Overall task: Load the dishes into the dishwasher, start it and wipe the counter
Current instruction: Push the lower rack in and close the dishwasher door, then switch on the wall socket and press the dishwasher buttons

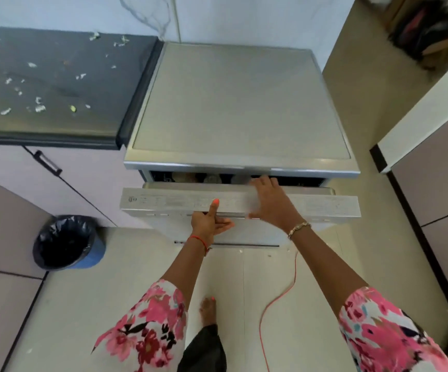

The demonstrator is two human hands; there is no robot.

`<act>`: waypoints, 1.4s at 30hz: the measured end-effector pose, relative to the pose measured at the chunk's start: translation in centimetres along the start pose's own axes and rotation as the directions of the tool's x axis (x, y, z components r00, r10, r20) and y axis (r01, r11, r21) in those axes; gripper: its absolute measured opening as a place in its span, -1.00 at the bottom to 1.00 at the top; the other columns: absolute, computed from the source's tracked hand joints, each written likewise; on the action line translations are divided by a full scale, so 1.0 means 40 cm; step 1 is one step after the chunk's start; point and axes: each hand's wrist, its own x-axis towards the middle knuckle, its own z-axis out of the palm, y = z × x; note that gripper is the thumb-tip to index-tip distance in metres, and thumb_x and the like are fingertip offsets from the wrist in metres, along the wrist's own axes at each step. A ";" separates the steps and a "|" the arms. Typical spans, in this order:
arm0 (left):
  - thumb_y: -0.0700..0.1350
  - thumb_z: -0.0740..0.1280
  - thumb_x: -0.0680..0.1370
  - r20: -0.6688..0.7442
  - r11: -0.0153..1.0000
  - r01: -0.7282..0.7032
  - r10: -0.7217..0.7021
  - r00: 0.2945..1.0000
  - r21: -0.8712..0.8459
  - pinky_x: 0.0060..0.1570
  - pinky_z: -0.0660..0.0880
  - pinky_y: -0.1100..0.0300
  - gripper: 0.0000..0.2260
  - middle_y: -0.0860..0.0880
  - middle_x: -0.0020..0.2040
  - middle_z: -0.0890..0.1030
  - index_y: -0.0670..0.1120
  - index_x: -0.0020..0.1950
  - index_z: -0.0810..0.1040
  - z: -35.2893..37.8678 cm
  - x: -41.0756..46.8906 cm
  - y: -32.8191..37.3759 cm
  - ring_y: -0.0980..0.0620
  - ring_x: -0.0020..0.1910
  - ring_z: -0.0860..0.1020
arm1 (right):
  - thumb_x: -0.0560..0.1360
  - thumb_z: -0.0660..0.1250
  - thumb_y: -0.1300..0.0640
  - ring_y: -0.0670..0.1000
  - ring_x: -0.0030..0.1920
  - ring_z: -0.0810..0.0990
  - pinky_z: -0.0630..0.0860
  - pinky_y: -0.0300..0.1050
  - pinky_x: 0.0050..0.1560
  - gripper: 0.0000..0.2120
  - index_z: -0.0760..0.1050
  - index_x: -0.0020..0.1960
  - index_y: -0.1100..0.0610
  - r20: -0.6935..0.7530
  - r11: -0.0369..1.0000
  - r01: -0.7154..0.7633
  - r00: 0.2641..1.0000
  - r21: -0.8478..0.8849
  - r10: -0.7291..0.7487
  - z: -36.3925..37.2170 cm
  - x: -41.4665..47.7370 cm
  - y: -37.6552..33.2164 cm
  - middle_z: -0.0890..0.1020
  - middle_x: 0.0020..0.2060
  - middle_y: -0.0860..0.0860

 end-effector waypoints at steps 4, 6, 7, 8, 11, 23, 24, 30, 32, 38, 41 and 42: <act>0.01 0.28 0.55 0.059 0.995 0.026 -0.032 0.998 0.101 -0.46 0.56 0.21 -0.62 -0.28 -0.30 0.58 -0.30 0.12 0.42 0.016 0.027 0.053 -0.06 -0.45 0.63 | 0.14 0.56 -0.18 0.18 0.49 -0.26 -0.31 0.19 0.43 0.30 -0.30 0.50 0.09 0.006 0.957 0.078 0.997 -0.280 -0.080 0.029 0.088 0.006 -0.14 0.51 0.20; 0.01 0.25 0.57 0.101 0.962 0.017 -0.046 0.994 0.274 -0.46 0.57 0.18 -0.63 -0.24 -0.36 0.59 -0.32 0.08 0.45 0.006 0.043 0.082 -0.07 -0.47 0.62 | 0.03 0.59 -0.20 0.20 0.49 -0.18 -0.33 0.23 0.44 0.35 -0.25 0.48 0.09 -0.026 0.943 0.079 0.995 -0.323 -0.092 0.031 0.139 0.020 -0.06 0.50 0.24; 0.01 0.27 0.56 0.127 0.898 -0.052 -0.005 0.992 0.436 -0.44 0.57 0.16 -0.67 -0.21 -0.40 0.58 -0.29 0.01 0.50 -0.002 0.053 0.095 -0.08 -0.47 0.61 | -0.02 0.59 -0.22 0.22 0.50 -0.06 -0.26 0.25 0.45 0.35 -0.16 0.49 0.12 -0.032 0.939 0.082 0.995 -0.334 -0.098 0.030 0.157 0.030 0.03 0.49 0.25; 0.01 0.31 0.54 0.178 0.740 -0.187 0.092 0.980 0.646 -0.40 0.56 0.14 -0.72 -0.19 -0.42 0.58 -0.23 -0.12 0.54 -0.011 0.067 0.107 -0.10 -0.44 0.60 | -0.03 0.59 -0.24 0.22 0.49 0.04 -0.16 0.23 0.44 0.32 -0.08 0.49 0.15 -0.031 0.934 0.098 0.993 -0.343 -0.115 0.028 0.174 0.040 0.11 0.48 0.25; 0.04 0.48 0.36 0.564 -0.103 -0.600 0.493 0.662 0.794 -0.24 0.44 0.20 -0.72 -0.05 -0.29 0.58 -0.05 -0.28 0.43 -0.028 0.108 0.128 0.02 -0.22 0.50 | 0.09 0.53 -0.27 0.17 0.45 0.23 0.02 0.07 0.42 0.16 0.07 0.48 0.18 -0.069 0.919 0.178 0.974 -0.351 -0.215 0.039 0.194 0.069 0.24 0.45 0.21; 0.24 0.49 0.19 0.739 -0.690 -0.360 0.384 0.554 0.628 0.33 0.25 -0.28 -0.02 -0.20 0.47 0.25 -0.13 0.46 0.18 0.023 0.248 0.236 -0.22 0.44 0.23 | 0.38 0.42 -0.15 0.08 0.39 0.36 0.21 0.01 0.40 -0.25 0.24 0.43 0.13 -0.340 0.885 0.256 0.853 -0.390 -0.396 0.072 0.229 0.125 0.38 0.39 0.12; 0.22 0.49 0.21 0.745 -0.693 -0.356 0.401 0.533 0.627 0.33 0.26 -0.26 -0.04 -0.19 0.47 0.25 -0.13 0.46 0.18 0.021 0.248 0.232 -0.21 0.44 0.24 | 0.40 0.41 -0.12 0.08 0.39 0.36 0.24 0.01 0.38 -0.30 0.26 0.43 0.13 -0.363 0.887 0.247 0.844 -0.391 -0.395 0.076 0.229 0.124 0.39 0.39 0.12; 0.18 0.47 0.28 0.753 -0.687 -0.363 0.425 0.502 0.629 0.35 0.17 -0.20 -0.10 -0.17 0.48 0.22 -0.12 0.48 0.16 0.018 0.252 0.223 -0.17 0.47 0.19 | 0.48 0.36 -0.05 0.08 0.42 0.31 0.25 0.02 0.40 -0.39 0.27 0.44 0.13 -0.386 0.879 0.249 0.825 -0.406 -0.412 0.095 0.228 0.130 0.36 0.40 0.13; 0.18 0.47 0.28 0.749 -0.683 -0.366 0.419 0.513 0.632 0.35 0.15 -0.19 -0.10 -0.16 0.49 0.21 -0.11 0.48 0.15 0.018 0.252 0.226 -0.17 0.47 0.18 | 0.48 0.36 -0.05 0.09 0.41 0.33 0.26 0.03 0.39 -0.41 0.31 0.43 0.13 -0.391 0.881 0.253 0.822 -0.400 -0.414 0.094 0.231 0.131 0.37 0.40 0.13; 0.24 0.36 0.30 0.690 -0.549 -0.451 0.377 0.618 0.704 0.38 0.12 -0.17 -0.18 -0.08 0.50 0.20 -0.06 0.47 0.20 0.028 0.238 0.244 -0.08 0.48 0.15 | 0.42 0.27 -0.22 0.15 0.15 0.54 0.41 0.06 0.13 -0.49 0.57 0.16 0.14 -0.402 0.916 0.316 0.827 -0.249 -0.394 0.037 0.251 0.102 0.58 0.16 0.15; 0.38 0.15 0.34 0.666 -0.263 -0.616 0.383 0.640 0.743 0.43 0.00 0.04 -0.26 0.05 0.49 0.22 0.01 0.43 0.28 0.029 0.228 0.302 0.06 0.47 0.13 | 0.46 0.19 -0.21 0.09 -0.25 0.54 0.40 -0.09 -0.24 -0.59 0.59 -0.26 0.08 -0.362 0.933 0.349 0.862 -0.085 -0.355 -0.053 0.336 0.081 0.59 -0.30 0.00; 0.39 0.13 0.35 0.644 -0.117 -0.654 0.371 0.670 0.748 0.42 0.03 0.11 -0.28 0.07 0.46 0.27 0.01 0.41 0.32 0.028 0.229 0.331 0.10 0.45 0.17 | 0.46 0.17 -0.19 0.08 -0.31 0.53 0.39 -0.13 -0.31 -0.57 0.58 -0.33 0.09 -0.336 0.938 0.345 0.882 -0.015 -0.330 -0.086 0.371 0.070 0.56 -0.39 -0.01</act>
